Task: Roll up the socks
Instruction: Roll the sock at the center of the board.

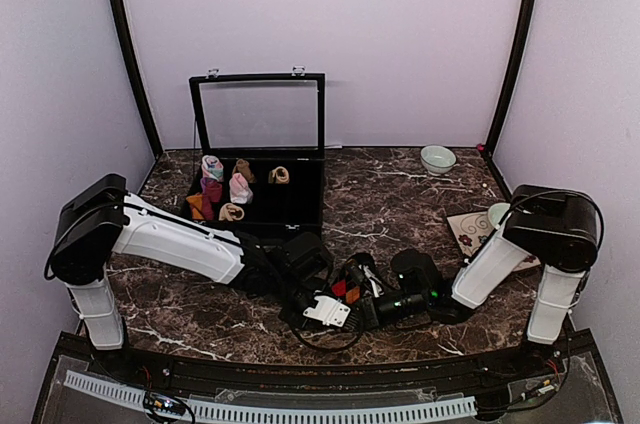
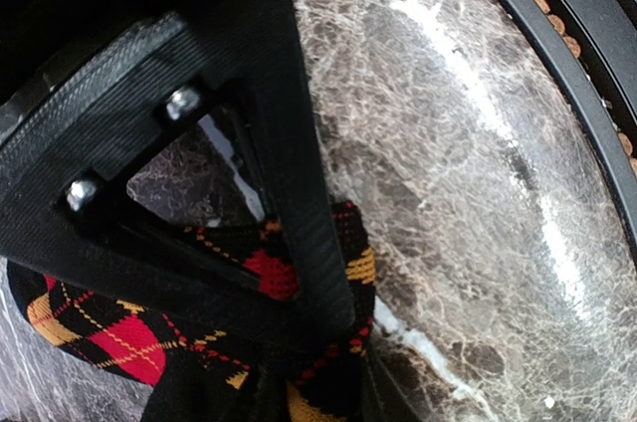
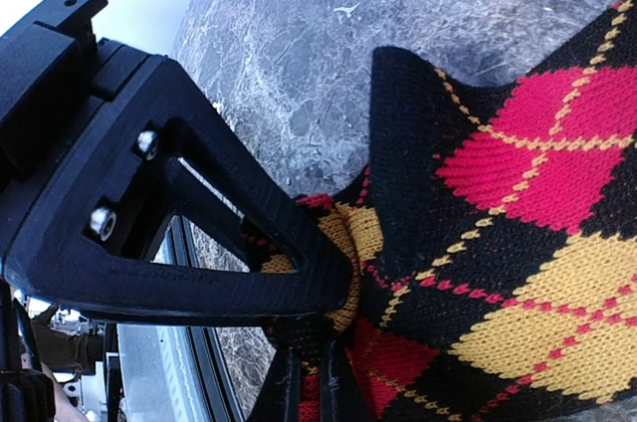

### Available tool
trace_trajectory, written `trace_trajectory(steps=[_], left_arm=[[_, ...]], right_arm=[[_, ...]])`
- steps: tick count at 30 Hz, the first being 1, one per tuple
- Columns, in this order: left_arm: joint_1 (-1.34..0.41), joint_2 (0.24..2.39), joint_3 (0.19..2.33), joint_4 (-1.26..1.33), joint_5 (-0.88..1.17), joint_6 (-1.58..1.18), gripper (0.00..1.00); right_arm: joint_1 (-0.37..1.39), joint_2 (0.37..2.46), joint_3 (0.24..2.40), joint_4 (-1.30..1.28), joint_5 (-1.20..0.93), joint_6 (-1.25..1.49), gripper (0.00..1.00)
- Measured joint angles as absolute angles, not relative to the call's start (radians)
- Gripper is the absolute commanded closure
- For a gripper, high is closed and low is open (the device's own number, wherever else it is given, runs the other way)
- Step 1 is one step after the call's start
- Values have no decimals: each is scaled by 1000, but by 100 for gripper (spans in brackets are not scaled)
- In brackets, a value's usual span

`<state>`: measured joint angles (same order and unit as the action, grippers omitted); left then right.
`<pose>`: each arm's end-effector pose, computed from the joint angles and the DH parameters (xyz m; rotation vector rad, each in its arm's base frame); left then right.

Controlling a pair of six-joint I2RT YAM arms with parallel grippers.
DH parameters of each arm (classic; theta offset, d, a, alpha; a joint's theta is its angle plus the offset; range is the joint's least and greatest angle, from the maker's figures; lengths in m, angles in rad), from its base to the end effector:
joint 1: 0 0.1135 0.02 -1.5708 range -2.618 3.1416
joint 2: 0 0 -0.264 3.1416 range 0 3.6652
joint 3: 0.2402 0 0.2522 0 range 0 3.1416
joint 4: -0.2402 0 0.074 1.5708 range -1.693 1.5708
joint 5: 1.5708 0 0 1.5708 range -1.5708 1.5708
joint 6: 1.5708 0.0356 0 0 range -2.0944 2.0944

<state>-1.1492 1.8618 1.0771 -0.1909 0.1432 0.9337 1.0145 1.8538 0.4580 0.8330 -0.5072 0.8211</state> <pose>0.1479 -0.3422 0.1453 2.2314 1.2404 -0.2662 0.1355 0.2506 0.0801 -0.5951 2.4459 1.4840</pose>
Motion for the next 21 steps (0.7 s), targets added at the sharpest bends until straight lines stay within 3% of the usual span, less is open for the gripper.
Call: trace_trajectory(steps=[2,7,12,21], left_arm=[[-1149,1865,1081,-196,146,934,80],[-1143,1876,1097,-212,159,934,81],[-1110,1933,1182,-287,246,915,80],[-1029,2044,1335,-478,472,884,79]], right_arm=[[1014,1854,458,831,-508,821,99],[1013,1817,447,792,-486,801,83],[1012,1652,361,693,-381,755,55],[1103,1438,297,503,-188,659,56]])
